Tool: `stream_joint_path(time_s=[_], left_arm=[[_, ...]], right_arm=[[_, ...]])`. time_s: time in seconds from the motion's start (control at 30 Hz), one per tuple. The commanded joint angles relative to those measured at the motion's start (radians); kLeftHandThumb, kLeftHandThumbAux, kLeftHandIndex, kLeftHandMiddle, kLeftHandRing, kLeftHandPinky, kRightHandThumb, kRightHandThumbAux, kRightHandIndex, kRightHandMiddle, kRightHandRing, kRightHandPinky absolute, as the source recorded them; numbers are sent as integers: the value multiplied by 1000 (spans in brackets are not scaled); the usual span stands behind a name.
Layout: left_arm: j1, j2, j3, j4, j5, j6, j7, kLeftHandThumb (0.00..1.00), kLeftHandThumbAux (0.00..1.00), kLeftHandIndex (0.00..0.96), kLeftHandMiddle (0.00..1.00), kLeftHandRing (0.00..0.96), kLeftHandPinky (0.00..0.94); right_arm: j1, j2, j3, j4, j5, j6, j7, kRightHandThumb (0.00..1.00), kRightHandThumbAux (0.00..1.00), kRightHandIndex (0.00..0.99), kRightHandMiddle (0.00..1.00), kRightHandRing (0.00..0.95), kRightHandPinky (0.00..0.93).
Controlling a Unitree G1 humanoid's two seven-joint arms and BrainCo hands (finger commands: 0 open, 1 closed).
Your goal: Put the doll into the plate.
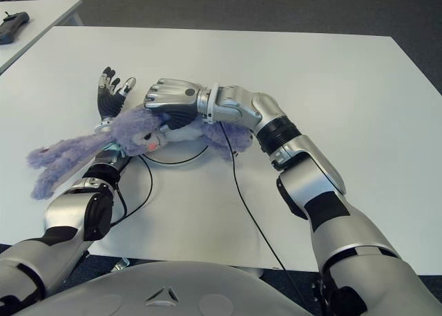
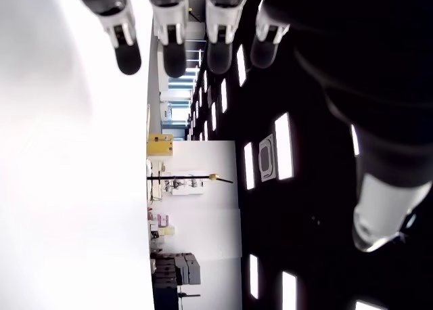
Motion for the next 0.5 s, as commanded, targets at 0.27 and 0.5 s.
stream_joint_path(time_s=[0.27, 0.5], left_arm=[[274, -163, -46, 179, 58, -7, 23, 0, 659, 27, 82, 86, 91], [271, -167, -16, 185, 24, 21, -29, 0, 655, 15, 74, 74, 88]], right_arm=[[-12, 27, 75, 73, -88, 20, -43, 691, 727, 438, 818, 820, 818], [-51, -4, 113, 86, -144, 53, 10, 681, 726, 437, 800, 813, 830]])
